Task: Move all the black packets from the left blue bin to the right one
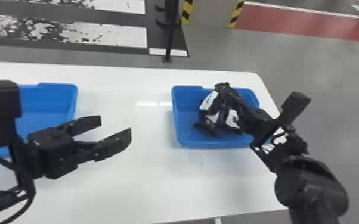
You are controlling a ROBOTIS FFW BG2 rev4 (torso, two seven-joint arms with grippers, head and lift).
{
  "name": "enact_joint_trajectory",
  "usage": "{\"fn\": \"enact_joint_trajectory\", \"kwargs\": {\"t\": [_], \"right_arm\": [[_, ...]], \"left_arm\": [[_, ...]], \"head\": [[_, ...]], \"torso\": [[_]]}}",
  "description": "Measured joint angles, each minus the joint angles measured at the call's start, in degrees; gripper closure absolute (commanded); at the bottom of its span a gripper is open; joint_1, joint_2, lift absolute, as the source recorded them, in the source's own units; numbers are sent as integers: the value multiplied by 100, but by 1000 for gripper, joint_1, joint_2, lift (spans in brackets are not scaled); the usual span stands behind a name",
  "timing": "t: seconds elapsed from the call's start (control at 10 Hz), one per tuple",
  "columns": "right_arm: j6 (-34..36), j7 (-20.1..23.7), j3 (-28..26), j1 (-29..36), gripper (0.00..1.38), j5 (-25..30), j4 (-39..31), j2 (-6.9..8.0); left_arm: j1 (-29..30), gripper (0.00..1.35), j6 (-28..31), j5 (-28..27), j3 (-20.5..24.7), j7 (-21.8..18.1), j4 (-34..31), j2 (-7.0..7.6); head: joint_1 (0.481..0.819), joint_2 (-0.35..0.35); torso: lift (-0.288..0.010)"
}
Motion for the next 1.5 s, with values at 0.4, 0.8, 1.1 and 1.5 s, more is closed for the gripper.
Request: {"fn": "enact_joint_trajectory", "kwargs": {"t": [0.4,0.8,1.1,1.5], "right_arm": [[-167,-124,-299,52,111,644,320,57],[-955,-588,-353,1787,114,1493,-1778,498],[-2123,-841,-239,3102,116,1648,-2721,770],[-2396,-973,33,4554,117,1719,-3651,777]], "left_arm": [[118,185,-202,-97,393,24,-68,-78],[164,167,-269,-601,1254,105,-82,-133],[-7,160,-33,-1238,1878,285,-33,-135],[-944,157,299,-1885,1938,467,1159,35]], "head": [[695,-236],[695,-132],[695,-15],[695,135]], "torso": [[-140],[-140],[-140],[-140]]}}
